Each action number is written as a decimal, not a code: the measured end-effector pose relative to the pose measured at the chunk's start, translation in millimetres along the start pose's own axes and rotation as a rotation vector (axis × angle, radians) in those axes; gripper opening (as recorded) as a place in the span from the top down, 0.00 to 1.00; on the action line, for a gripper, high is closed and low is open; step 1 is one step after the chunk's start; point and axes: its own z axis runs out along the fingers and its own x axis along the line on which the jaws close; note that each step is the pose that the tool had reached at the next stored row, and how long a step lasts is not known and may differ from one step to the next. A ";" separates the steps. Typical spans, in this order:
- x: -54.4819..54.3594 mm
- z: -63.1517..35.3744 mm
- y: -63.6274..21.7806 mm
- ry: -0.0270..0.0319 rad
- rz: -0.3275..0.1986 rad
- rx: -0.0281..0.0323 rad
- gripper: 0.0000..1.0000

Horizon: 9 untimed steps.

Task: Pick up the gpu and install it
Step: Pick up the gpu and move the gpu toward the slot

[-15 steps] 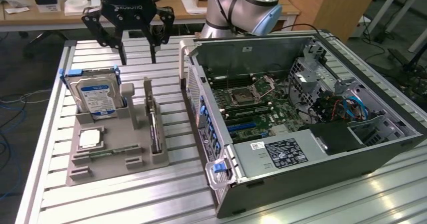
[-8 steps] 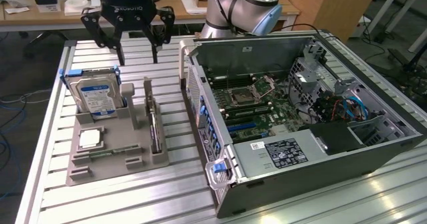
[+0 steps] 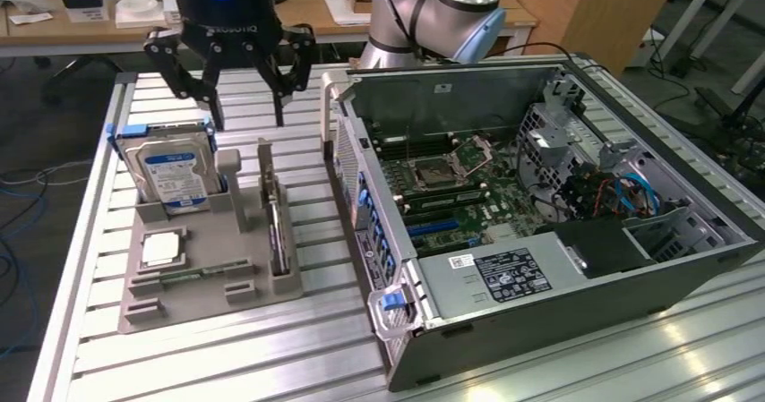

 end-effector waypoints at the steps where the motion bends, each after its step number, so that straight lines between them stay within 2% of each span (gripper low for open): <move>1: -0.1 1.9 -1.3 -0.0002 0.000 -0.0002 0.35; 9: 0.2 16.1 -4.1 0.0000 0.000 0.0000 0.35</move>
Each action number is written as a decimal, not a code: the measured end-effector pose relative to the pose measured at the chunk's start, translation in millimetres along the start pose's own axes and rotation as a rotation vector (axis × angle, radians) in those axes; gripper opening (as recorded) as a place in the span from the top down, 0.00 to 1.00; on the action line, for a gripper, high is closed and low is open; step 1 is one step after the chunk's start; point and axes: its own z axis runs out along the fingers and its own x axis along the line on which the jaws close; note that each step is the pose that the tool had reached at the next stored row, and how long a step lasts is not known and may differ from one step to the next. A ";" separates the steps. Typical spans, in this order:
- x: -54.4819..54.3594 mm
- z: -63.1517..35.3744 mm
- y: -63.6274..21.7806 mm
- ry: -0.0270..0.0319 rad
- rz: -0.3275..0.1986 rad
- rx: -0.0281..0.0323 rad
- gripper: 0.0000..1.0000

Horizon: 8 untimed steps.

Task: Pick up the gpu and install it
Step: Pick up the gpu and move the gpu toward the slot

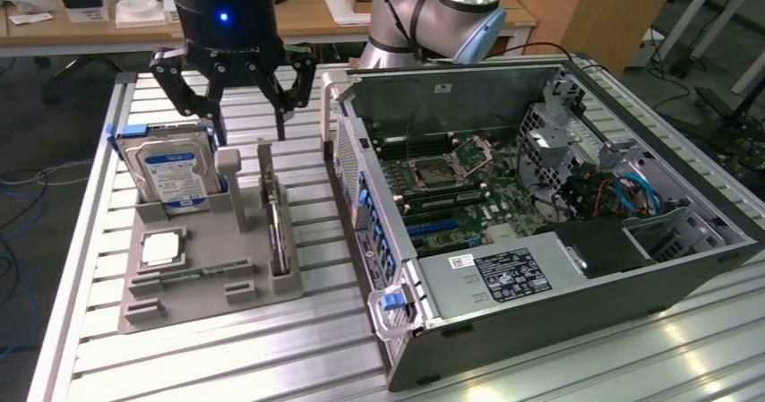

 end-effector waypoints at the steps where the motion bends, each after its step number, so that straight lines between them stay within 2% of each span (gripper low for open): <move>1: 0.0 1.8 -0.1 0.0000 0.000 0.0000 0.35; 8: 0.2 14.5 -0.7 0.0000 0.000 0.0007 0.35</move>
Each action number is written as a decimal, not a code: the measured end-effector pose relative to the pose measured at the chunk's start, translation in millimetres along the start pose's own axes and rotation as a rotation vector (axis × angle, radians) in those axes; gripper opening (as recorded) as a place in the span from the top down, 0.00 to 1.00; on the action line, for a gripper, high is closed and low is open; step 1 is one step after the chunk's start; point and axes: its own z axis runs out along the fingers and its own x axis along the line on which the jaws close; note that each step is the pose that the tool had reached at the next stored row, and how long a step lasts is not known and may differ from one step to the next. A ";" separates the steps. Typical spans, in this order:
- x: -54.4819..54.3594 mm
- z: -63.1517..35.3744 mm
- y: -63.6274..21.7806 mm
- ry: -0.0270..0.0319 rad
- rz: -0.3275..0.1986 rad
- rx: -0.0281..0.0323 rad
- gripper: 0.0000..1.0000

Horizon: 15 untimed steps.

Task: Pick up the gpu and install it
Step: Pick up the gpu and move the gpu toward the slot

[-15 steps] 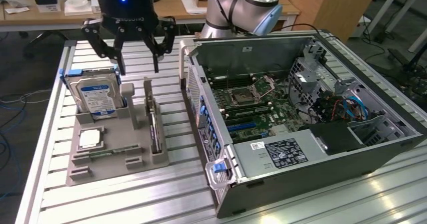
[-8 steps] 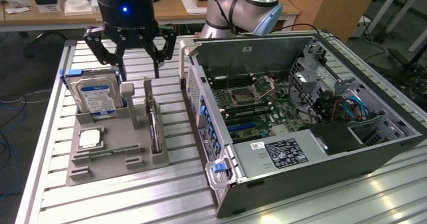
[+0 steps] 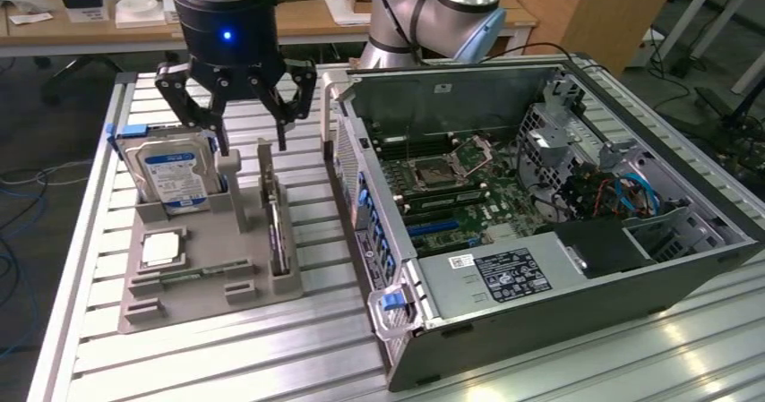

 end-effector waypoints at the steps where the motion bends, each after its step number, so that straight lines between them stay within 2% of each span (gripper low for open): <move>1: 0.0 1.9 -0.1 0.0000 0.000 -0.0001 0.35; 6: 0.0 10.7 -4.3 0.0003 0.000 0.0001 0.35; 15: -1.0 27.0 -8.4 0.0067 -0.016 0.0001 0.35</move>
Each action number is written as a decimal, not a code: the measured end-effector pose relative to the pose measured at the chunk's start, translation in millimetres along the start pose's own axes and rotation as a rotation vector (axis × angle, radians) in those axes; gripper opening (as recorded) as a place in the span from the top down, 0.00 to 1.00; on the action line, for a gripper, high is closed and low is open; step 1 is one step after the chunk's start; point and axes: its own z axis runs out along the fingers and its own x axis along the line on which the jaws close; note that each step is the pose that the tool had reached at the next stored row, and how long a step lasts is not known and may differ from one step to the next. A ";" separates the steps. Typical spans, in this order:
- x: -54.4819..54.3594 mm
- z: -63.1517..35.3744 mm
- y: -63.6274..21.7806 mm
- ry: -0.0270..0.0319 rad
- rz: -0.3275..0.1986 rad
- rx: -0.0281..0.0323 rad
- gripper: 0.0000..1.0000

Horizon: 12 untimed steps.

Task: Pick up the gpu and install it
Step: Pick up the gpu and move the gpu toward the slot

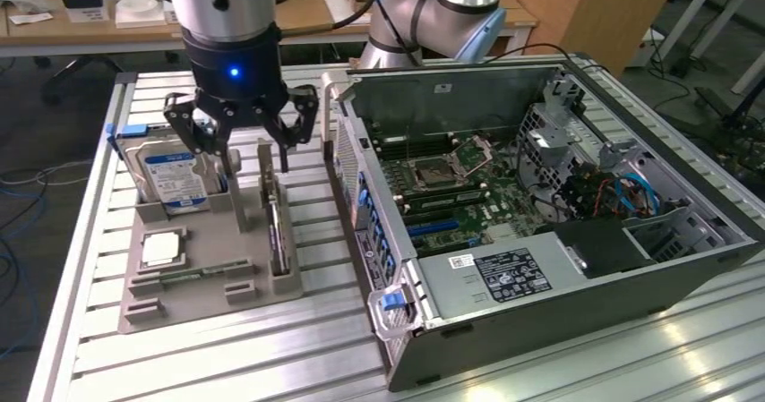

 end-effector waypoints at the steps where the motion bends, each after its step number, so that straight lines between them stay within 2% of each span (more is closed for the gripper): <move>1: -0.6 1.7 -0.1 0.0013 -0.006 0.0001 0.35; 6: -1.9 10.9 -0.8 0.0086 -0.047 -0.0003 0.35; 12: -2.0 21.7 -4.4 0.0088 -0.046 -0.0003 0.35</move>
